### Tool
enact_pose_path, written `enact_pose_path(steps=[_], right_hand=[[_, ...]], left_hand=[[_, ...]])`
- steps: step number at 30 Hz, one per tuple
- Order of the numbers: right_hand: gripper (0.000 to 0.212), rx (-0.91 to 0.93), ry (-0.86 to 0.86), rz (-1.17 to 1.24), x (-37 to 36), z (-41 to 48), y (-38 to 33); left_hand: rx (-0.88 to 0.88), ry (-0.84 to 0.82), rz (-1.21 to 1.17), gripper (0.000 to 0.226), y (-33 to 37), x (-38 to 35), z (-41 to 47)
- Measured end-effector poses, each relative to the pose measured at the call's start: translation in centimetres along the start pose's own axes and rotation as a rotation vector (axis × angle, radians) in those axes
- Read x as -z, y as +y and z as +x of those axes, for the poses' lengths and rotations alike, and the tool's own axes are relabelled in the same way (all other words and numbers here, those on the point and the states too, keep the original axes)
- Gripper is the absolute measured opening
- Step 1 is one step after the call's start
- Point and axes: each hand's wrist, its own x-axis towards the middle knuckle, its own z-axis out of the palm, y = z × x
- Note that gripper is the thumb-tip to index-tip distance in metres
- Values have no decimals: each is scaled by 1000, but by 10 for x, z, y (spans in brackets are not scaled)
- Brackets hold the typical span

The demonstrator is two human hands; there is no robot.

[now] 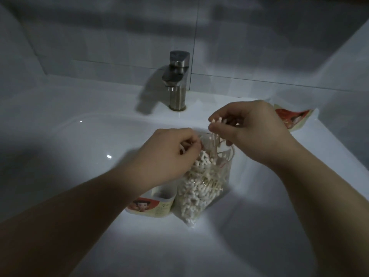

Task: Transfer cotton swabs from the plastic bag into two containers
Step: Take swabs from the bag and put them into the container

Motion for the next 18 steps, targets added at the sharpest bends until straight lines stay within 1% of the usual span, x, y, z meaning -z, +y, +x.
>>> enact_pose_path(steps=[2,3,6,9,11,15,18], right_hand=[[8,-23,50,18,4,1,1],[7,-48,31,-11,6,2,2],[7,-105,-102,-162,5,3,9],[7,-152,-122,-160,4,4,13],[7,-177,-166,-171,3,4,15],[6,-203,-228,-81,0,1,14],[6,-177,-259,-28,-3,0,10]], left_hand=[[-29,-46,38,13,0,0,-1],[-36,-59,54,13,-1,0,-1],[-42,-65,91,12,-3,-1,0],[-42,-67,83,13,-5,0,1],[-33,-71,78,13,-5,0,1],[-30,-58,69,16,-2,-2,-1],[-44,-16,18,28,2,-2,-2]])
